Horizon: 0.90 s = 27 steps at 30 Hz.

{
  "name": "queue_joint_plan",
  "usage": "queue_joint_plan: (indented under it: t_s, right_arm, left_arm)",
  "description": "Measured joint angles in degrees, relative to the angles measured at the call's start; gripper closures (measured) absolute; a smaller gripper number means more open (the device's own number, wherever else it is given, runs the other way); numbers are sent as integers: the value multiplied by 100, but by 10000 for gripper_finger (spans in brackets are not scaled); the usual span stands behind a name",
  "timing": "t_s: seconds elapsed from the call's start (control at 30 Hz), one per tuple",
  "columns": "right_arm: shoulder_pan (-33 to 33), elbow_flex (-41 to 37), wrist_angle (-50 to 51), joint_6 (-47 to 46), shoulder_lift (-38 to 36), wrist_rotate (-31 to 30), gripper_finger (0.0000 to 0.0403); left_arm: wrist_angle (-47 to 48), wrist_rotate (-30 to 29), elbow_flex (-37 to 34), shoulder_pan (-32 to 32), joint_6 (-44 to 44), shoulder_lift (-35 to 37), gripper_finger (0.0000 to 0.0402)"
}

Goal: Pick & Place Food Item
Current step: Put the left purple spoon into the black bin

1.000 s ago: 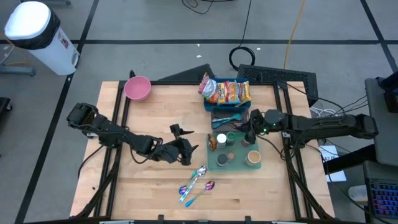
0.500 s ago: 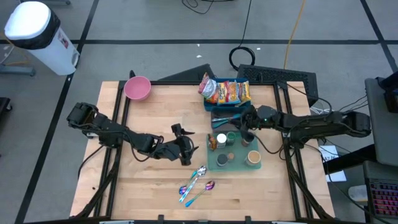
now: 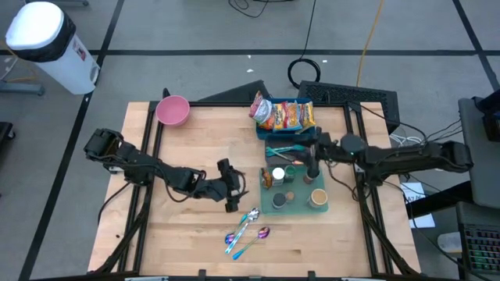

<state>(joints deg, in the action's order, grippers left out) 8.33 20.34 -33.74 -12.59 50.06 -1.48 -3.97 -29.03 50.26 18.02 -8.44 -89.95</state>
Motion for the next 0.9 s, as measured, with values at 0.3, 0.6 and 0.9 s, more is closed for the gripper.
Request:
queue_joint_plan:
  t_s: [0.3, 0.6, 0.9]
  right_arm:
    - [-1674, 4, -932, 907, -14, -946, 182]
    - [-2769, 3, -1219, 1617, -9, -2107, 195]
    - [-2818, 2, -1271, 1678, 58, -2281, 195]
  left_arm:
    - [-40, 1676, 4, 178, -1229, -726, 94]
    - [402, 2254, -4, 773, -2161, -1311, 94]
    - [221, 1558, 0, 1202, -2068, -1556, 94]
